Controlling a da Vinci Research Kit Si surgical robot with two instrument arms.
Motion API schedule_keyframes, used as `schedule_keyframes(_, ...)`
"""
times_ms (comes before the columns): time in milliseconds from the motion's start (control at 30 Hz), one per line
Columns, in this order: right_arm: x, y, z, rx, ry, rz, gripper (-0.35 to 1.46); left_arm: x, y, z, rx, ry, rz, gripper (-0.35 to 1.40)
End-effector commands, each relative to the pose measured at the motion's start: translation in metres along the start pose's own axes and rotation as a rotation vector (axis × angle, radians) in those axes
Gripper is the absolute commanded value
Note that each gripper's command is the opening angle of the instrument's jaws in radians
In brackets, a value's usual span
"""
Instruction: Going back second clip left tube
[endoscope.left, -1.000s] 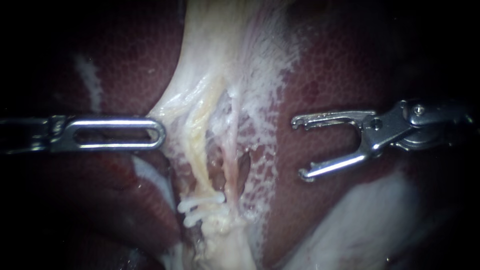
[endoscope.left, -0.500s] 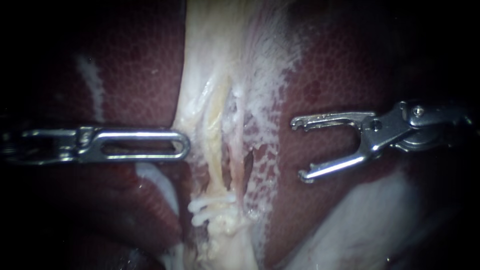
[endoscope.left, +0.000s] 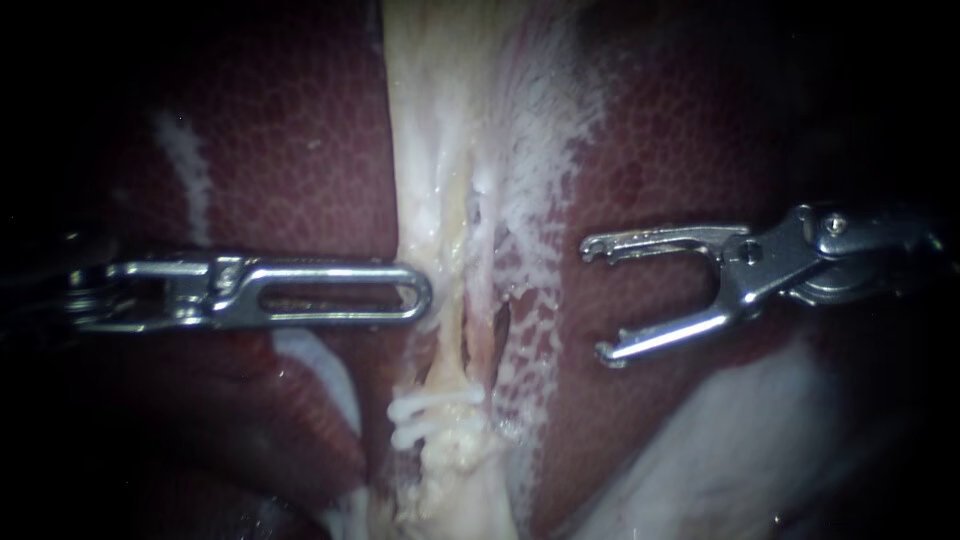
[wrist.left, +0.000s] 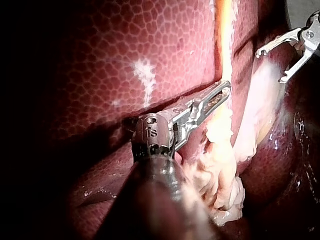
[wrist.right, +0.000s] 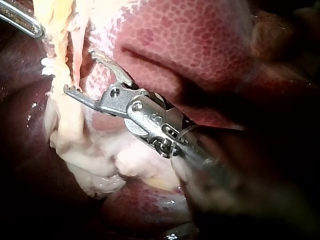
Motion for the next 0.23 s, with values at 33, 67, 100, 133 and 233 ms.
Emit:
schedule_keyframes(33,0.0,0.0,-0.0001,0.0,0.0,0.0,0.6,0.0,0.0,0.0,0.001,-0.001,-0.003,-0.35)
schedule_keyframes(67,0.0,0.0,-0.0001,0.0,0.0,0.0,0.6,0.0,0.0,0.0,0.001,-0.001,-0.003,-0.35)
schedule_keyframes(100,0.0,-0.0001,-0.0001,0.0,0.0,0.0,0.6,0.0,0.0,0.0,0.003,0.001,-0.003,-0.35)
schedule_keyframes(133,0.0,-0.0001,-0.0001,0.001,0.0,0.0,0.6,0.0,0.0,0.0,0.003,0.001,-0.003,-0.35)
schedule_keyframes(233,0.0,-0.0001,-0.0002,0.001,0.0,0.0,0.6,0.0,0.0,0.0,0.003,0.001,-0.003,-0.35)
